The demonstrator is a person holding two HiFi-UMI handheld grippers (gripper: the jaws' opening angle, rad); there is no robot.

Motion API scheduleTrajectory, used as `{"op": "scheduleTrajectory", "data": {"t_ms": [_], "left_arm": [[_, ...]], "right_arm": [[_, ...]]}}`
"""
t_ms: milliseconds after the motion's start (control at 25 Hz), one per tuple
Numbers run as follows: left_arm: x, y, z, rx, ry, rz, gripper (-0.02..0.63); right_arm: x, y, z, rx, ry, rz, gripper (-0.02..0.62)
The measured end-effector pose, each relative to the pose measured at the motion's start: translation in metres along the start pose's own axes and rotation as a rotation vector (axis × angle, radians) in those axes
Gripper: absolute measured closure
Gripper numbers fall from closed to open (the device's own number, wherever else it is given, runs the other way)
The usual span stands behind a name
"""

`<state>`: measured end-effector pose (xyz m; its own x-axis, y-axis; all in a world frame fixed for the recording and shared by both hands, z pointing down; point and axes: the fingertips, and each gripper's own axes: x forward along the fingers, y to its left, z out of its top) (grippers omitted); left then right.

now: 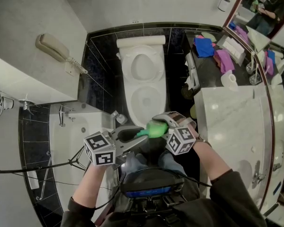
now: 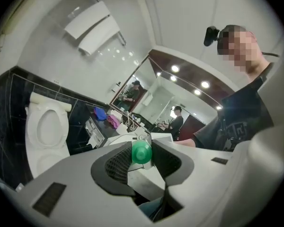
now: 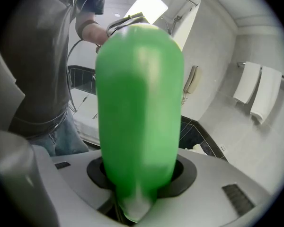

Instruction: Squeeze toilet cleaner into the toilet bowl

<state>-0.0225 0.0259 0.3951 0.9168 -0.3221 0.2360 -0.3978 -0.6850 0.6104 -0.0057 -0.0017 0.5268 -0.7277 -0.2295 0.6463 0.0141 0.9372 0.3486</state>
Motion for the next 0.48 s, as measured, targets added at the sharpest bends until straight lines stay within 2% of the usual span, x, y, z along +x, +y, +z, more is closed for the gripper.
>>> {"op": "scheduleTrajectory", "data": {"t_ms": [80, 160, 200, 240, 360, 480], "left_arm": [[-0.002, 0.0, -0.002, 0.0, -0.011, 0.0, 0.466], [-0.002, -0.001, -0.003, 0.033, -0.013, -0.002, 0.465], [-0.002, -0.004, -0.003, 0.065, -0.009, -0.009, 0.433], [-0.001, -0.007, -0.003, 0.107, -0.005, -0.018, 0.357], [0.002, -0.021, 0.002, 0.303, 0.028, -0.028, 0.232], [0.003, -0.038, 0.012, 0.56, 0.065, -0.022, 0.222]], "right_arm": [[0.001, 0.003, 0.0, 0.008, -0.001, 0.011, 0.408], [0.002, 0.007, 0.001, 0.023, -0.006, 0.028, 0.408], [0.003, 0.009, 0.002, 0.03, -0.006, 0.041, 0.408], [0.003, 0.012, 0.002, 0.038, -0.006, 0.057, 0.408], [0.003, 0.021, 0.006, 0.105, -0.036, 0.134, 0.408], [-0.001, 0.034, 0.017, 0.215, -0.094, 0.258, 0.408]]}}
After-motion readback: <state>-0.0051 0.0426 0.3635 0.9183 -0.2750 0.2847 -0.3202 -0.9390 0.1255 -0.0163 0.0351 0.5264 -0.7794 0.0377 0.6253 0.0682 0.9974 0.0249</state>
